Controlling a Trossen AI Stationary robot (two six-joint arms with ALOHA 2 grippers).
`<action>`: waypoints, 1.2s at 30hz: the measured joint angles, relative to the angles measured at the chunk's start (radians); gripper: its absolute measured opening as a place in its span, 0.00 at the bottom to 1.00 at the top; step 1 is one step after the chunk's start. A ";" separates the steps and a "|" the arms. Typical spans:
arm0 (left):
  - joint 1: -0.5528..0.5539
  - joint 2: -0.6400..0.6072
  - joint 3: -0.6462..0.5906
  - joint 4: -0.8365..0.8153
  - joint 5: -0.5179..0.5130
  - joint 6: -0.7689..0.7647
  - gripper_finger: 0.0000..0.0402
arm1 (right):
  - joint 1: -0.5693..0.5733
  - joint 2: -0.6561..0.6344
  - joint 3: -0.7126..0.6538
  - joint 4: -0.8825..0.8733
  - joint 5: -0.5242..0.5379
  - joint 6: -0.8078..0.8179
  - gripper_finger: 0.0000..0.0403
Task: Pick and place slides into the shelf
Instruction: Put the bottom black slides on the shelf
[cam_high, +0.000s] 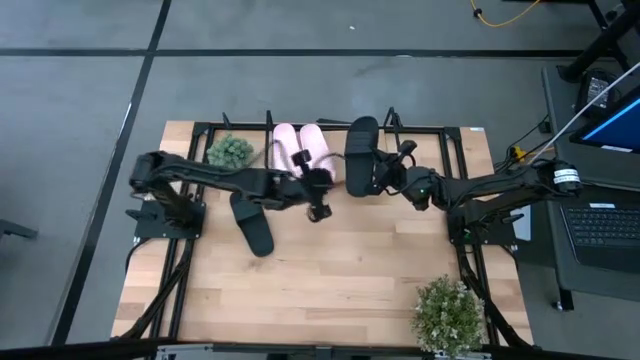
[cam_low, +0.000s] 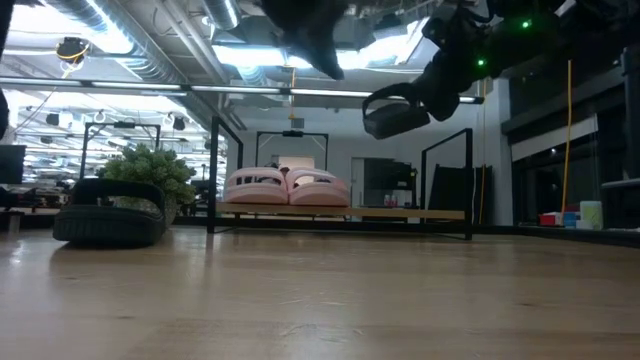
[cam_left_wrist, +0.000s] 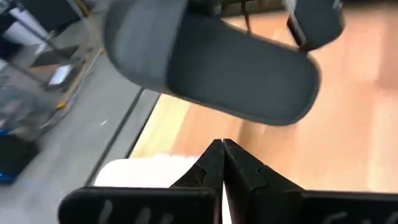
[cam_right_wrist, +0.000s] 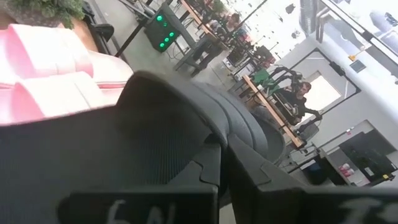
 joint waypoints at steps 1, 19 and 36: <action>0.004 -0.037 -0.043 0.057 0.020 0.007 0.00 | 0.000 -0.006 0.000 -0.006 0.002 0.000 0.03; 0.052 -0.530 -0.690 0.558 0.312 0.049 0.00 | -0.165 -0.031 0.008 -0.096 -0.255 0.003 0.03; 0.158 -0.663 -0.808 0.576 0.446 0.071 0.00 | -0.354 0.029 0.306 -0.514 -0.493 0.128 0.03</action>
